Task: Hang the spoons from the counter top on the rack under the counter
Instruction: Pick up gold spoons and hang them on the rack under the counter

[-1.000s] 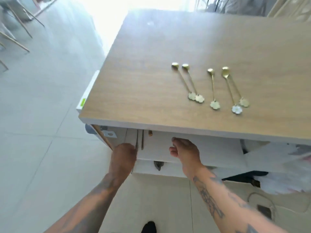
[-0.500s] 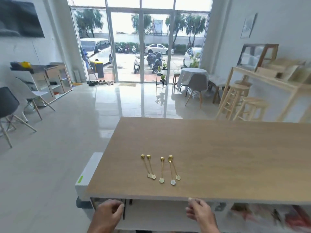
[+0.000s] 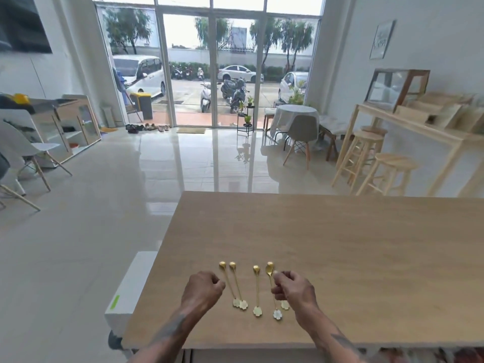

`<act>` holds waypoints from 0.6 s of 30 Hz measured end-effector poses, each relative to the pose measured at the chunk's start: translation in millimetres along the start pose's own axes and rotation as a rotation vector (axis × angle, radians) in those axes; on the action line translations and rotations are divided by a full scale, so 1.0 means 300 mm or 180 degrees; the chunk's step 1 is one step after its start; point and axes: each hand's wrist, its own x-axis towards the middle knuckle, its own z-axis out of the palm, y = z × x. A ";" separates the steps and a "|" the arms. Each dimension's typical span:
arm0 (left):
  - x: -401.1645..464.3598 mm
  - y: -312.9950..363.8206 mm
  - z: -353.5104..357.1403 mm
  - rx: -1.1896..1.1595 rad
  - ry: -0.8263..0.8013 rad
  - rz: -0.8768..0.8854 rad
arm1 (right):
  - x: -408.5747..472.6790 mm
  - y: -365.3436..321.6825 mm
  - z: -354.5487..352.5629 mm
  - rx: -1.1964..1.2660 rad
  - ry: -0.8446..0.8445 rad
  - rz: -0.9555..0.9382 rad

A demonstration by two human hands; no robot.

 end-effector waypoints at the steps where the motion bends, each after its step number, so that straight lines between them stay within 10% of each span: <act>1: 0.028 0.006 0.012 0.0074 -0.0068 -0.0090 | 0.008 -0.005 0.024 -0.0161 -0.0023 0.0036; 18: 0.270 0.061 0.169 0.0620 -0.0803 -0.0527 | 0.120 0.048 0.253 -0.2713 0.0046 0.0208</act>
